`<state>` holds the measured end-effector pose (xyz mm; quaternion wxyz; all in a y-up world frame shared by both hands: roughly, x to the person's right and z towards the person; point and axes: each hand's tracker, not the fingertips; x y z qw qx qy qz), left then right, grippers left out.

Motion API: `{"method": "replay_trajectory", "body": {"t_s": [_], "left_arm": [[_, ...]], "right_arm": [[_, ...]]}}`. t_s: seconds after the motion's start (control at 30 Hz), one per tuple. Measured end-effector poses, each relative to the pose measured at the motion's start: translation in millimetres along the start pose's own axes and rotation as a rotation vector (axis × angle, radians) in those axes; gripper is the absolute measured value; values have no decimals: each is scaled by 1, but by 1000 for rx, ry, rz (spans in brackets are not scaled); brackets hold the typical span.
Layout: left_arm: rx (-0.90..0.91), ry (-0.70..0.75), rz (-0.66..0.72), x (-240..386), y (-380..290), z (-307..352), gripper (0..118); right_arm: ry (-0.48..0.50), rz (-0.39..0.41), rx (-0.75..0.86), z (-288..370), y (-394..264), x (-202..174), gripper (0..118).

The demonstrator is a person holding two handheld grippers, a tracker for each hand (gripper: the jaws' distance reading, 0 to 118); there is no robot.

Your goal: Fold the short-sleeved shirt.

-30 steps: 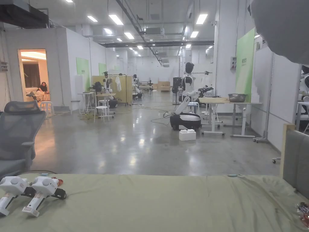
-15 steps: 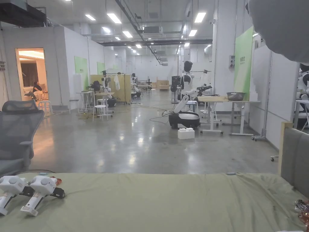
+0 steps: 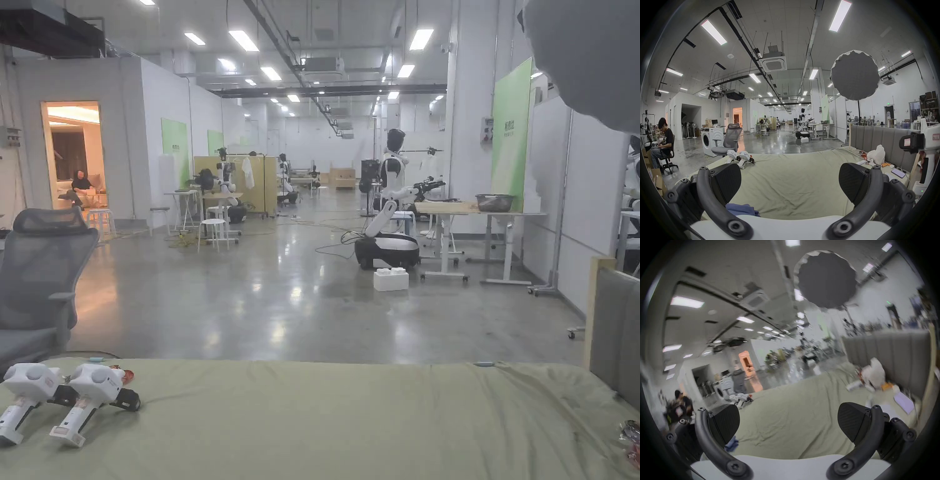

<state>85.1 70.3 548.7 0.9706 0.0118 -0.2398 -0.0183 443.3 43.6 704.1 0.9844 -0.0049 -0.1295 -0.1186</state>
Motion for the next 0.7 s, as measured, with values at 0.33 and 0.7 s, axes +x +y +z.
{"method": "replay_trajectory", "body": {"t_s": [0.33,0.7], "left_arm": [[-8,0,14,0,-8,-8,118],[-304,-125,152,5,-118,-89,118]], "right_arm": [[-60,262,-19,-8,-17,-30,118],[-42,125,-365,-88,-113,24,118]]}}
